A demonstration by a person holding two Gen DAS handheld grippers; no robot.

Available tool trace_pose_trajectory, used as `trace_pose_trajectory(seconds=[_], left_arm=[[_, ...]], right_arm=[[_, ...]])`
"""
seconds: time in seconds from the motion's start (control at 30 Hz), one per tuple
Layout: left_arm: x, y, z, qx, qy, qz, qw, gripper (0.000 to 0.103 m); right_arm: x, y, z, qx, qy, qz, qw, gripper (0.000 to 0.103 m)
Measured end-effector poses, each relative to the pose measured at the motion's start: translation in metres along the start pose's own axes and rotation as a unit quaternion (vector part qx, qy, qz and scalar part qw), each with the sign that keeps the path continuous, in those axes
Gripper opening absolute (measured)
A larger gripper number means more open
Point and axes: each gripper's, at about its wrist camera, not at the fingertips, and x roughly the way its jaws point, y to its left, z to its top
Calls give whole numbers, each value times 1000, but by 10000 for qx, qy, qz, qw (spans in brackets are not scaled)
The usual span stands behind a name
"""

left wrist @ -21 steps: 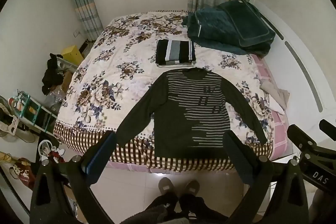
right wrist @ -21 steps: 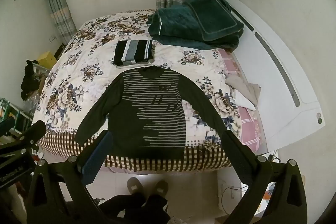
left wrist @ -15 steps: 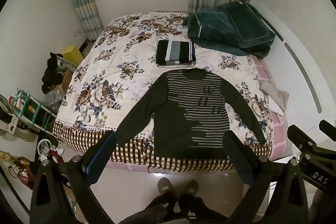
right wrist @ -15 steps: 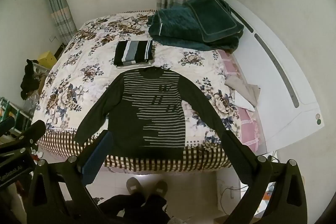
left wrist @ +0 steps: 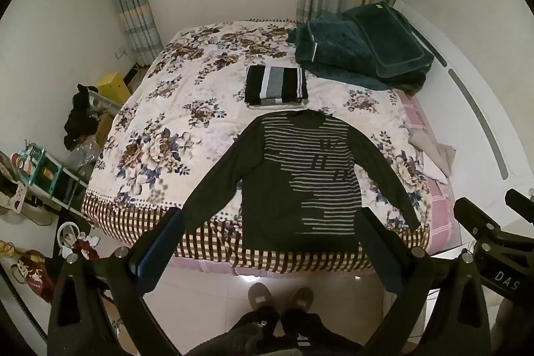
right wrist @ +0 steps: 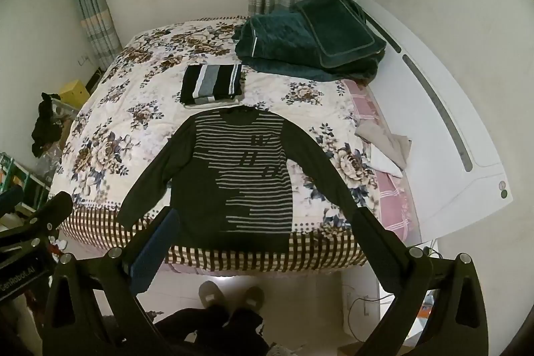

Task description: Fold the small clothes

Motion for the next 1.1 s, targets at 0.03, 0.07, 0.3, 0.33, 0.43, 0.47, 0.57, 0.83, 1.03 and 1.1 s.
trace_pose_trajectory(seconds=[0.03, 0.07, 0.3, 0.33, 0.43, 0.47, 0.57, 0.83, 1.03, 1.1], left_arm=[[-1, 1, 0, -2, 3, -5, 10000, 103], [-2, 1, 0, 4, 3, -16, 10000, 103], [-10, -7, 9, -9, -16, -3, 10000, 103], [-11, -8, 10, -13, -14, 4, 10000, 103], [-9, -5, 6, -19, -30, -10, 10000, 103], [-10, -5, 6, -10, -36, -4, 10000, 103], [-12, -6, 7, -13, -36, -13, 10000, 103], [-13, -6, 6, -9, -44, -20, 10000, 103], [-14, -9, 8, -7, -57, -10, 10000, 103], [-17, -11, 11, -6, -64, -14, 10000, 103]], right_arm=[[0, 0, 0, 4, -6, 1, 10000, 103], [0, 1, 0, 11, 3, 9, 10000, 103], [-5, -1, -2, 13, 4, 26, 10000, 103], [-4, -1, -2, 8, 4, 26, 10000, 103], [-7, -2, -2, 7, 3, 32, 10000, 103], [-7, -1, -2, 6, 3, 29, 10000, 103], [-9, -1, -2, 4, -6, 24, 10000, 103], [-8, 0, -2, -2, -13, 19, 10000, 103], [-10, -3, 0, 14, -19, 27, 10000, 103], [-10, 0, 2, 6, -17, 27, 10000, 103]])
